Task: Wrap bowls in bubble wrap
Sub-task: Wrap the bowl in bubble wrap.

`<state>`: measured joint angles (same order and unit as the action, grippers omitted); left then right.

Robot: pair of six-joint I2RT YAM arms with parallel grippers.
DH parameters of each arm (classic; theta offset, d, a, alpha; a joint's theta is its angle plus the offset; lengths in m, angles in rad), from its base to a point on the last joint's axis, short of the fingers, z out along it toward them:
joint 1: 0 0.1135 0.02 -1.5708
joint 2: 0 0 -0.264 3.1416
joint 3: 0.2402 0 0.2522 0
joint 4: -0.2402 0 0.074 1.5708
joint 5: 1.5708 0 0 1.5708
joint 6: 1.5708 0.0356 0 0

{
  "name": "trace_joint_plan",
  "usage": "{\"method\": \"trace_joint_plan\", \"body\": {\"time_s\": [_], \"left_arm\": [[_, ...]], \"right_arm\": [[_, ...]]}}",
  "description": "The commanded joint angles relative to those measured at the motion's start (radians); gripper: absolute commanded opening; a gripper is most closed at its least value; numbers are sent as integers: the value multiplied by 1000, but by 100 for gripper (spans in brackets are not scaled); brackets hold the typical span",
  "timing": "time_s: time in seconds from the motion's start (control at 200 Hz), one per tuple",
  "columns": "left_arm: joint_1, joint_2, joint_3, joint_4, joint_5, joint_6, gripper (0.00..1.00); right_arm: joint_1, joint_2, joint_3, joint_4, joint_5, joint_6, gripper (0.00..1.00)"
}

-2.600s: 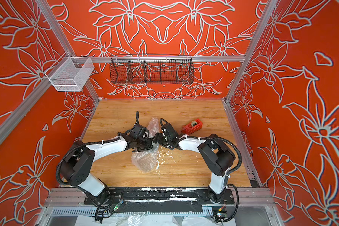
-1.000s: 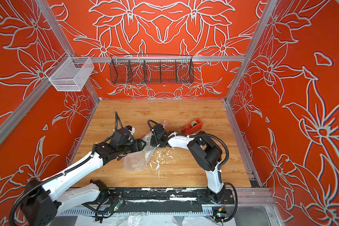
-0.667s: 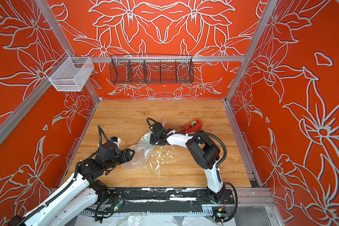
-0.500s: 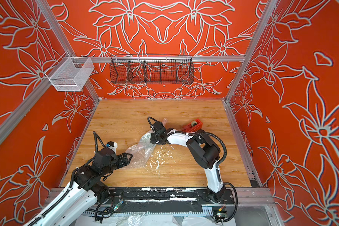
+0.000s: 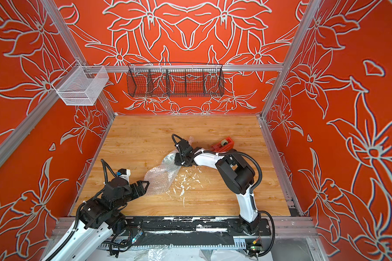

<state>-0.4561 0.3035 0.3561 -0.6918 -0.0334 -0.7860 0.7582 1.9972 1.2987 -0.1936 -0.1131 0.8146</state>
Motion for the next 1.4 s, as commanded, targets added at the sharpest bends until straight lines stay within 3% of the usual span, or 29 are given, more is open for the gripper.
{"method": "trace_joint_plan", "body": {"time_s": [0.0, 0.205, 0.475, 0.691, 0.906, 1.121, 1.391], "left_arm": [[5, 21, -32, 17, 20, -10, 83], [2, 140, -67, 124, 73, -6, 74], [1, 123, -109, 138, 60, 6, 57], [0, 156, -134, 174, 45, -17, 33], [0, 247, -73, 128, 21, -27, 0], [-1, 195, 43, -8, 49, -18, 0], [-26, 228, 47, 9, 123, 3, 0]], "right_arm": [[-8, 14, -10, -20, 13, -4, 21], [-8, 9, -10, -21, 10, -5, 20], [-13, 2, -21, -13, 3, -2, 19], [-17, -7, -33, -9, 3, 0, 19], [-26, -1, -33, -12, 18, -2, 18], [-29, 32, 0, -41, 56, -19, 17], [-32, 55, 31, -44, 42, -17, 16]]}}
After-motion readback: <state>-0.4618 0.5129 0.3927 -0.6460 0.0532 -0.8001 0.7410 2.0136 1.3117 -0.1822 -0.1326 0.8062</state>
